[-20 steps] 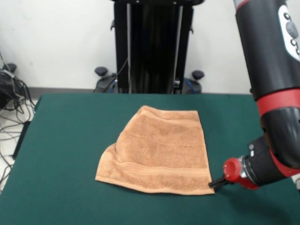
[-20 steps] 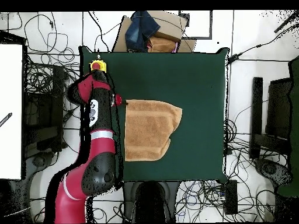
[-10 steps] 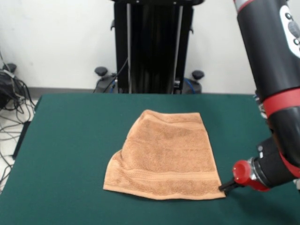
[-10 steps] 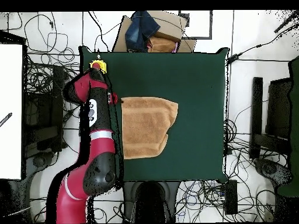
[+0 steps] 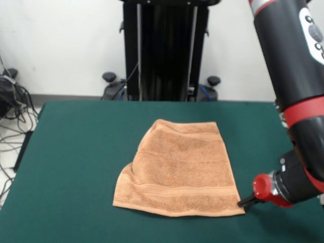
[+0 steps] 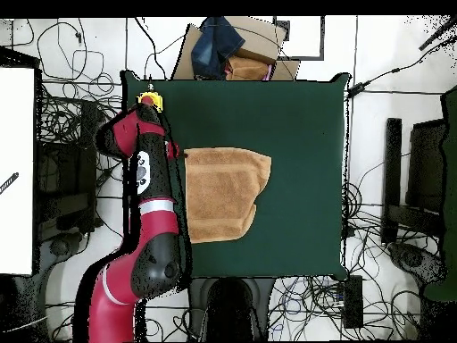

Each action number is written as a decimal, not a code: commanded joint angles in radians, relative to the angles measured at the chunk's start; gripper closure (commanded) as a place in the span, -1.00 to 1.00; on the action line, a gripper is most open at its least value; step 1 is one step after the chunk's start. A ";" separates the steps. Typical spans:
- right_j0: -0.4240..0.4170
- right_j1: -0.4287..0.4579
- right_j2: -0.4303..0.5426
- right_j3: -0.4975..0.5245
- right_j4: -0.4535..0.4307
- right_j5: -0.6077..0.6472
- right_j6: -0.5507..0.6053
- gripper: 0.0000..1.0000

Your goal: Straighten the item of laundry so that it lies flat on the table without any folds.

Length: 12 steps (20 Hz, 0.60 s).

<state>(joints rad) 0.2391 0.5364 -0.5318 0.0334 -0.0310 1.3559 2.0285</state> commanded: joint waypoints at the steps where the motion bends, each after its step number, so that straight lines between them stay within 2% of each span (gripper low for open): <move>1: 0.045 -0.048 0.184 0.322 0.014 -0.287 0.158 1.00; 3: 0.065 -0.123 0.208 0.476 -0.005 -0.364 0.126 1.00; 5: 0.074 -0.159 0.223 0.560 -0.022 -0.424 0.107 1.00; 12: 0.070 -0.156 0.238 0.585 -0.039 -0.540 0.076 1.00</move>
<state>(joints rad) 0.3027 0.3698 -0.4484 0.3789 -0.0504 1.0750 2.0285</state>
